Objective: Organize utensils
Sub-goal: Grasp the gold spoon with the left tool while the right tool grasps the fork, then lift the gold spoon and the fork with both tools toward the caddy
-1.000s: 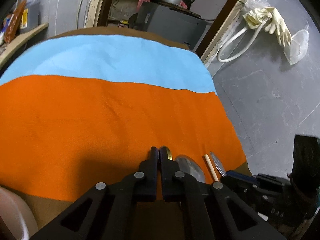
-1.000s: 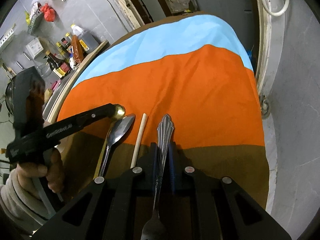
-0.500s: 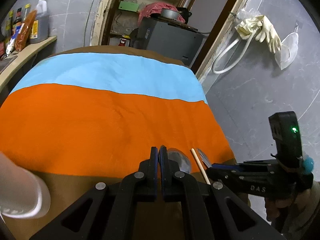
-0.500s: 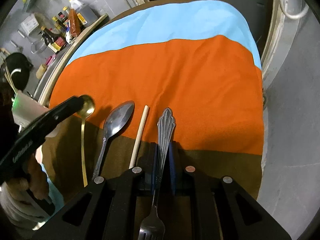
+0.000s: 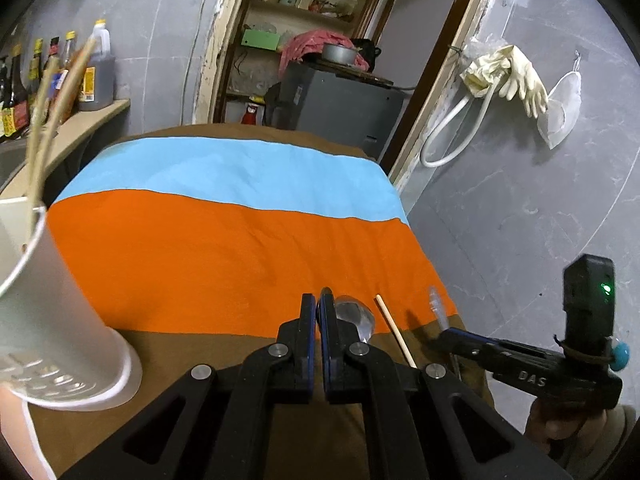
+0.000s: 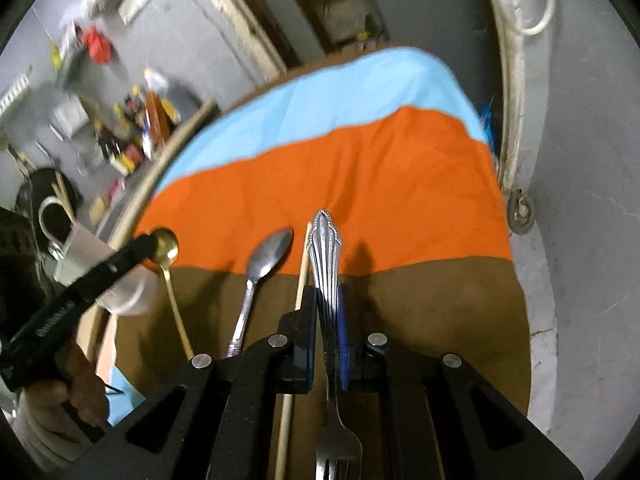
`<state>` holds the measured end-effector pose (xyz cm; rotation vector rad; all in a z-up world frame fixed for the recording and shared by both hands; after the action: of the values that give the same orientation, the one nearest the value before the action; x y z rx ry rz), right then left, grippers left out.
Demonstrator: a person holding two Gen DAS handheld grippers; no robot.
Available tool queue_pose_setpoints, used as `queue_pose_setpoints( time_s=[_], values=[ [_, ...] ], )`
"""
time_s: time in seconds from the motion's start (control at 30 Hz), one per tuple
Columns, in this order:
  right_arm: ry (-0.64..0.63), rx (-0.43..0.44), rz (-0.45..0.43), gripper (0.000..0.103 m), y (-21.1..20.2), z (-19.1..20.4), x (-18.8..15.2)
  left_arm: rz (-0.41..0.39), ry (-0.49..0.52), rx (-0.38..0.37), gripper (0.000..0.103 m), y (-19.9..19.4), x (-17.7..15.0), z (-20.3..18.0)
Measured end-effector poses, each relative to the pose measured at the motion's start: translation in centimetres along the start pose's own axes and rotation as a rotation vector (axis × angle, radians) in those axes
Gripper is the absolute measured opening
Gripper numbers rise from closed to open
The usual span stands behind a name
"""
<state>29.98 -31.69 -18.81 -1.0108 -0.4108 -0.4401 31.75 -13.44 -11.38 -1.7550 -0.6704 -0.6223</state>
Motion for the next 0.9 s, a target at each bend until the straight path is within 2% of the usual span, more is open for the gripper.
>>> queue_pose_setpoints(
  time_s=[0.1,0.3,0.57,0.9],
  values=[
    [-0.027,0.002,-0.084,0.009,-1.8,0.6,-0.4,-0.021,-0.004,-0.001,0.003,-0.9,0.0,0.0],
    [-0.079,-0.001,-0.168,0.008,-4.4,1.5,-0.8,-0.054,0.019,0.006,0.003,-2.9,0.0,-0.5],
    [-0.074,0.019,-0.223,0.008,-6.4,2.1,-1.0,-0.088,0.013,0.020,0.003,-5.1,0.1,0.0],
    [-0.176,0.017,-0.252,0.007,-7.7,4.7,-1.3,-0.109,0.001,0.025,0.003,-6.2,0.6,0.4]
  ],
)
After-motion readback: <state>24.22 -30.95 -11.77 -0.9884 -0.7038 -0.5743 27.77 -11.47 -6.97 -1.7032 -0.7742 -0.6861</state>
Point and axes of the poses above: each gripper's, at about its wrist camera, not at the fingertips, and y roughly the way its jaws point, z to its left, x to its top, the point moved 4 cm from there along y, roughly the way its jaws point, and after that the axes turned 4 degrees about x, right-handed, at the moved point
